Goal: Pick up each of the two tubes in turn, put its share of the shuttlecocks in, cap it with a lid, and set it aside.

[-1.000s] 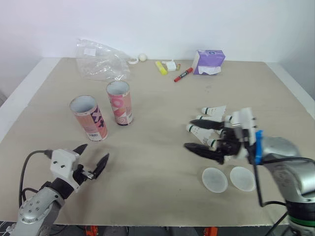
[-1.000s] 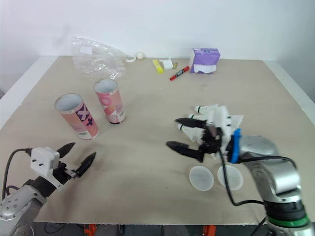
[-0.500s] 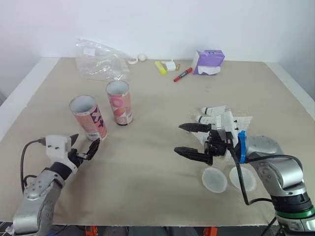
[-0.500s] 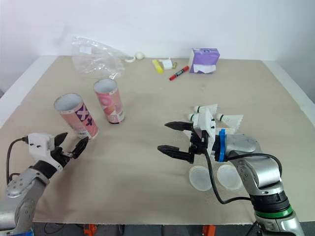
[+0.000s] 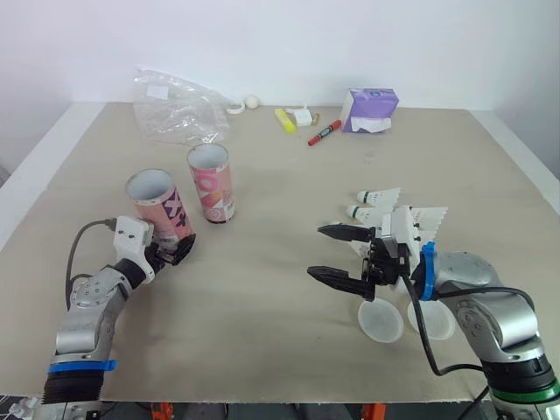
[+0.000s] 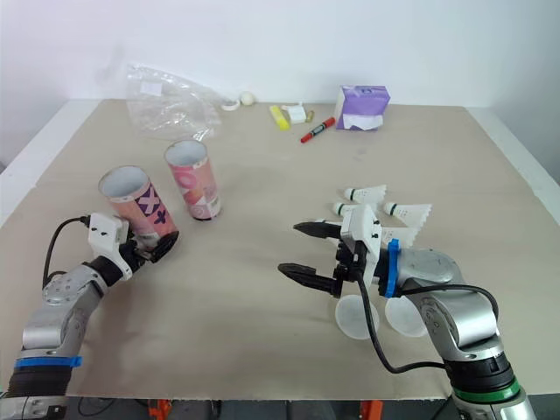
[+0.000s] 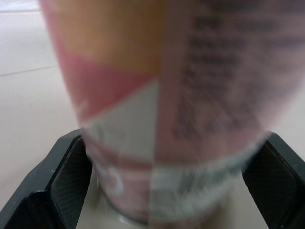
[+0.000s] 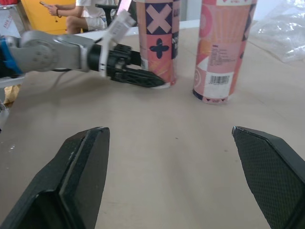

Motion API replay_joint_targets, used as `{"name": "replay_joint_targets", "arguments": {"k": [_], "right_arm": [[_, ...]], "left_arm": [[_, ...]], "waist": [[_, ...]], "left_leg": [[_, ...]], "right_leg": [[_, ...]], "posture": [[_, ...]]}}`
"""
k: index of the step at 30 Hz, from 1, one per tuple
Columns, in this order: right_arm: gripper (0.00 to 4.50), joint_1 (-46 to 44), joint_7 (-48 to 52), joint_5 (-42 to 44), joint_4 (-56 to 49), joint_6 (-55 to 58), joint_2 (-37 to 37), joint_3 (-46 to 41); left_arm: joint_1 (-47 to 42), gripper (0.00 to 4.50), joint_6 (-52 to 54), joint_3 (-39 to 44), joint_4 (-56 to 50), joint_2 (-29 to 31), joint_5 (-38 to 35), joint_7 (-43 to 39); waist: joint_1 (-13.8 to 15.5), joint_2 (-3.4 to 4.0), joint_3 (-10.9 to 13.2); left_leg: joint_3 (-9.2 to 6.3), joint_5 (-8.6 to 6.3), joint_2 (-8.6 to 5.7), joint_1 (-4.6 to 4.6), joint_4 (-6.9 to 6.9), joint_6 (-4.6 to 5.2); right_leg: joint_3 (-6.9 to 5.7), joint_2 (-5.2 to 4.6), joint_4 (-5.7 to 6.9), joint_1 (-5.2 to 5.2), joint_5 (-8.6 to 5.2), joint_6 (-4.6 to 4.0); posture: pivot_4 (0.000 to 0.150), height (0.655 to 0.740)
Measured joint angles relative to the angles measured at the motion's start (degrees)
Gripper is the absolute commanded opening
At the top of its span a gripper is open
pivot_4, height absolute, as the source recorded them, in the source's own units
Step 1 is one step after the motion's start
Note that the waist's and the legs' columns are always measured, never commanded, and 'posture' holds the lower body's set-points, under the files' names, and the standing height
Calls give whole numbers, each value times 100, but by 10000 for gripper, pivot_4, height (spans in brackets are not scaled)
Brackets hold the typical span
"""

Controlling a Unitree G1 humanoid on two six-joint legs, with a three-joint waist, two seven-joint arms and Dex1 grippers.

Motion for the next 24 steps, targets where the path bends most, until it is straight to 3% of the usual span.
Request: {"name": "replay_joint_targets", "arguments": {"k": [19,23,24], "right_arm": [[44013,11,-117,18,-70,138,-27,-5],[45000,12,-124,34,-96,210,-65,-6],[45000,12,-125,54,-122,216,-65,-7]], "left_arm": [[-519,45000,-1105,-219,1098,173,375,-802],[-606,33084,-1104,-213,1209,165,321,-897],[-644,33084,-1105,-206,1258,164,314,-894]], "waist": [[6,0,0],[6,0,0],[6,0,0]], "left_leg": [[-2,0,0,-1,0,0],[-2,0,0,-1,0,0],[-3,0,0,-1,0,0]], "right_leg": [[0,0,0,0,2,4],[0,0,0,1,3,5],[0,0,0,1,3,5]], "posture": [[1500,7400],[1500,7400],[1500,7400]]}}
